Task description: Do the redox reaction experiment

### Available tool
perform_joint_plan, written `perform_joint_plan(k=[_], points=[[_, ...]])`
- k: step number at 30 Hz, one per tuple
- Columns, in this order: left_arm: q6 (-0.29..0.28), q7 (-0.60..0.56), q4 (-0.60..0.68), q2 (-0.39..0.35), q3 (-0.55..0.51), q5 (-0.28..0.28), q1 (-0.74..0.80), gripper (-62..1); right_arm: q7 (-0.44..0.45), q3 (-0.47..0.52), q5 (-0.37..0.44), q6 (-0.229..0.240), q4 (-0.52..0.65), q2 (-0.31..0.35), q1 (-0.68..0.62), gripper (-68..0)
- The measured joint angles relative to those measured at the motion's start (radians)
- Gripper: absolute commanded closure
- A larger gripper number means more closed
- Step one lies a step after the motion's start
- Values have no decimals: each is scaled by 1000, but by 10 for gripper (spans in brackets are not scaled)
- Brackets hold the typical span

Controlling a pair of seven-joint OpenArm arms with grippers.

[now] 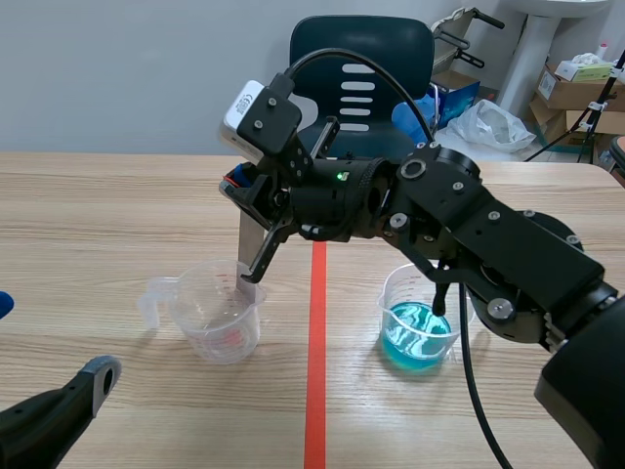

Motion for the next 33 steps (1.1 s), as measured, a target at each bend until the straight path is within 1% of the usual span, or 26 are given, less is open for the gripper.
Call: perform_joint_plan(k=[3, 8, 11, 16, 24, 28, 33], points=[[0, 0, 0, 0, 0, 0, 0, -623, 3, 0, 0, 0, 1, 1, 1, -13], [0, 0, 0, 0, 0, 0, 0, -623, 11, 0, 8, 6, 20, 36, 5, -13], [0, 0, 0, 0, 0, 0, 0, -623, 11, 0, 27, 7, 36, 57, 5, -13], [0, 1, 0, 0, 0, 0, 0, -623, 7, 0, 60, 8, 95, 84, 5, -13], [0, 0, 0, 0, 0, 0, 0, -623, 3, 14, 84, 8, 205, 103, 6, -13], [0, 0, 0, 0, 0, 0, 0, -623, -9, 14, 122, 8, 244, 114, 6, -13], [0, 0, 0, 0, 0, 0, 0, -623, -19, 15, 141, 9, 266, 118, 6, -13]])
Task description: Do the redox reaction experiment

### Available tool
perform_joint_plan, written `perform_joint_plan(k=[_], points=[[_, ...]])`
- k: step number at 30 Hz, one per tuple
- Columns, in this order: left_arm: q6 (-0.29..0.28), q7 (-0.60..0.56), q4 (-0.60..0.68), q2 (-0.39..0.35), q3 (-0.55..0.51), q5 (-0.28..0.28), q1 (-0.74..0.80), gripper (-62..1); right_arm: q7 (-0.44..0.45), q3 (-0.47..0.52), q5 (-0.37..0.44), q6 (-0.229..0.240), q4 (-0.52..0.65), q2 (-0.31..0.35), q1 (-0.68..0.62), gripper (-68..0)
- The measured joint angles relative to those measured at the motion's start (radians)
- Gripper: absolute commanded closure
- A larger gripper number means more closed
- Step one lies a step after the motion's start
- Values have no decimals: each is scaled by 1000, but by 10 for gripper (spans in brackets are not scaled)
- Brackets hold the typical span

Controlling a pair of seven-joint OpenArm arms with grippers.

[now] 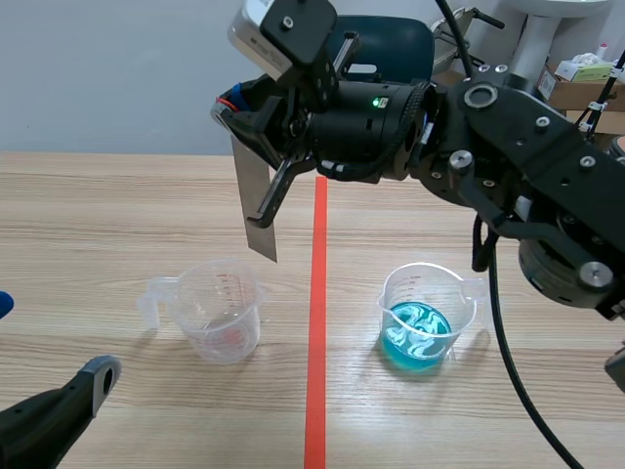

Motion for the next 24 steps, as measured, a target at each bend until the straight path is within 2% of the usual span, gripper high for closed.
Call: perform_joint_plan(k=[18, 24], points=[[0, 0, 0, 0, 0, 0, 0, -623, -11, 0, 37, 2, 35, 15, 0, -13], [0, 0, 0, 0, 0, 0, 0, -623, -11, 0, 82, 2, 67, 54, 0, -13]])
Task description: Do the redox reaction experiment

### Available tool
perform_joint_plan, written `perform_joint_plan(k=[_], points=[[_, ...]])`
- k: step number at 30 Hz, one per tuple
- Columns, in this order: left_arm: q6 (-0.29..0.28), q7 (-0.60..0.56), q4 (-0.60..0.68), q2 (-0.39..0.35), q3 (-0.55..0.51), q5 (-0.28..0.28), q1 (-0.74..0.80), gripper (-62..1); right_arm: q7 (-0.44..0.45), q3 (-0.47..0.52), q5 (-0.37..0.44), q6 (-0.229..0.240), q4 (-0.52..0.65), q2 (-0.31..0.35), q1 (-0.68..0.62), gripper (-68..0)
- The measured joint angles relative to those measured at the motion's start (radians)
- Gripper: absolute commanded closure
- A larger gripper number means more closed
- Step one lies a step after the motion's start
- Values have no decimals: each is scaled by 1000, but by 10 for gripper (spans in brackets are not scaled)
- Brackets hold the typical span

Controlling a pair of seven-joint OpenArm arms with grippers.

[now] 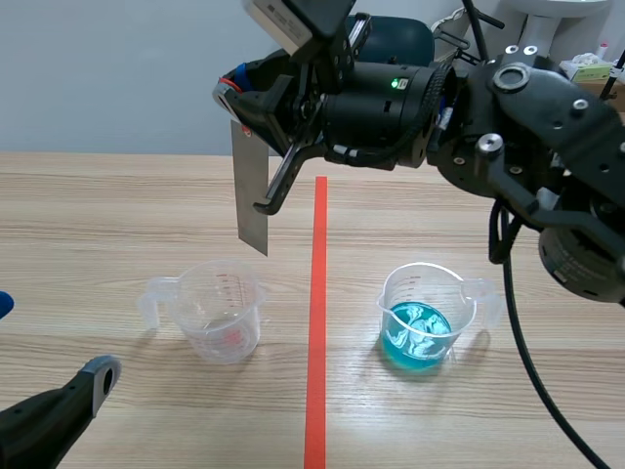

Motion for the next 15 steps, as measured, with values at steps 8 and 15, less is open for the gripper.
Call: perform_joint_plan(k=[8, 15], points=[[0, 0, 0, 0, 0, 0, 0, -623, 0, 0, 58, 0, 96, 63, 0, -13], [0, 0, 0, 0, 0, 0, 0, -623, 0, 0, 136, -21, 179, 141, 5, -13]])
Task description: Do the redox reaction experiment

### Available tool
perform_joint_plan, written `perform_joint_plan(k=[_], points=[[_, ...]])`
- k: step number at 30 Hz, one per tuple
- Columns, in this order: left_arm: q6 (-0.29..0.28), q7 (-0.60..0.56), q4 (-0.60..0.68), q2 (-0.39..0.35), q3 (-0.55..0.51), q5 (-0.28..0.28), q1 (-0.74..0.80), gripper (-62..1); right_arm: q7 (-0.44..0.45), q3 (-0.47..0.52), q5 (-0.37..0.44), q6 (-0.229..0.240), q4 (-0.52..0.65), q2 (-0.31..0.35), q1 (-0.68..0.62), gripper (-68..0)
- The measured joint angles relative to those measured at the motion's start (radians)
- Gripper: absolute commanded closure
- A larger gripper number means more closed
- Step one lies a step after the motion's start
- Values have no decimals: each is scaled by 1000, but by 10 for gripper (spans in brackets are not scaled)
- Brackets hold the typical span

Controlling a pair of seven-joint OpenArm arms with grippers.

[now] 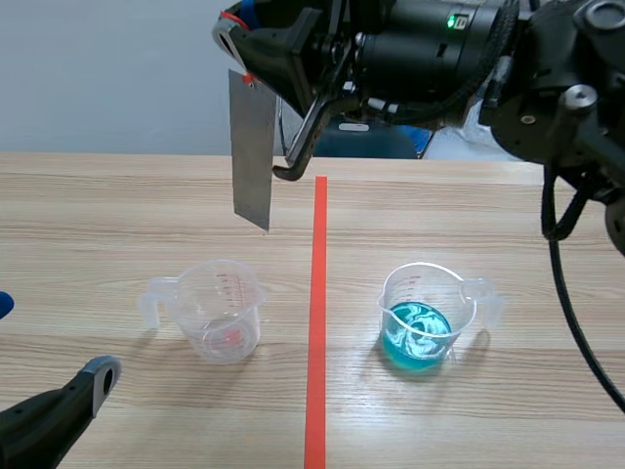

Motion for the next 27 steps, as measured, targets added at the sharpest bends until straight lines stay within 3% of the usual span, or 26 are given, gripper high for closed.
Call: perform_joint_plan(k=[13, 21, 27], points=[[0, 0, 0, 0, 0, 0, 0, -623, 3, 0, 208, -19, 47, 156, 96, -13], [0, 0, 0, 0, 0, 0, 0, -623, 3, 0, 357, -19, 47, 286, 207, -13], [0, 0, 0, 0, 0, 0, 0, -623, 0, -1, 375, -16, 47, 337, 244, -13]])
